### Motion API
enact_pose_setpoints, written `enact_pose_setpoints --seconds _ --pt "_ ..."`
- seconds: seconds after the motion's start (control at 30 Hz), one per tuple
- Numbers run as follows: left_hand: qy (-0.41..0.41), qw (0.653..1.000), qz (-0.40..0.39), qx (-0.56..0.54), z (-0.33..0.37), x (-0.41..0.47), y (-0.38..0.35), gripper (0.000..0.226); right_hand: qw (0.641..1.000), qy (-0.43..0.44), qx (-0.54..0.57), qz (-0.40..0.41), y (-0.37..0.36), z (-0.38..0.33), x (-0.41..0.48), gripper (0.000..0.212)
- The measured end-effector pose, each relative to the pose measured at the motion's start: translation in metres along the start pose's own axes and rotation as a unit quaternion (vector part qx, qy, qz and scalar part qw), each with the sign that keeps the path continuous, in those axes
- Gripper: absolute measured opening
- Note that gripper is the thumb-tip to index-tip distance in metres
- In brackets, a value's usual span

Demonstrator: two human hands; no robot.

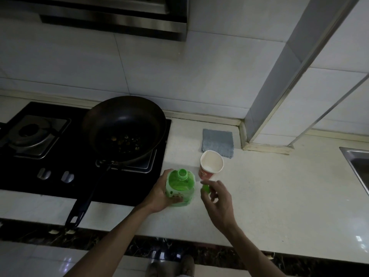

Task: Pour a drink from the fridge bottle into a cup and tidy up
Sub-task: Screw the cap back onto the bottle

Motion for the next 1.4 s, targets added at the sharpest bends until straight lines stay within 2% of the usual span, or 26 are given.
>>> enact_pose_setpoints --seconds 0.1,0.17,0.33,0.47,0.63,0.9,1.03,1.13,1.3,1.4 --pt "-0.001 1.000 -0.014 0.001 -0.003 0.001 0.002 0.091 0.995 -0.001 0.098 -0.007 0.001 -0.044 0.024 0.010" --pt "0.007 1.000 -0.016 0.000 -0.002 0.000 0.002 0.090 0.993 -0.004 0.111 -0.028 -0.004 -0.059 0.034 0.015" --pt "0.009 0.999 -0.029 -0.021 0.002 0.000 0.000 0.083 0.999 0.006 0.025 -0.043 -0.017 -0.069 0.043 0.022" --pt "0.008 0.999 -0.032 -0.029 0.004 -0.001 0.000 0.081 0.998 0.012 -0.041 -0.054 -0.022 -0.070 0.045 0.036" --pt "0.010 0.999 -0.038 -0.027 0.003 -0.002 -0.001 0.079 0.993 0.034 -0.067 -0.090 -0.022 -0.073 0.049 0.032" --pt "0.004 0.999 -0.038 -0.014 0.002 -0.003 0.000 0.081 0.963 0.105 -0.110 -0.222 -0.024 -0.074 0.058 0.020" --pt "0.003 0.999 -0.033 -0.009 0.002 -0.002 -0.001 0.081 0.947 0.118 -0.138 -0.266 -0.021 -0.076 0.061 0.029" --pt "0.003 1.000 -0.031 -0.003 0.001 -0.001 0.000 0.079 0.946 0.139 -0.168 -0.242 -0.022 -0.077 0.061 0.031" --pt "0.006 0.999 -0.031 -0.012 0.003 0.000 0.000 0.078 0.958 0.145 -0.221 -0.114 -0.025 -0.077 0.058 0.031" --pt "0.008 0.999 -0.030 -0.013 0.001 0.000 0.000 0.077 0.954 0.134 -0.246 -0.109 -0.030 -0.079 0.058 0.045"
Point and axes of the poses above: each hand's wrist, its own x-axis towards the middle knuckle, its own y-axis out of the back of the hand, z = x × y, the point moved 4 cm from there along x, towards the middle knuckle, and after that the axes turned 2 degrees about x, right-handed, at the moved point
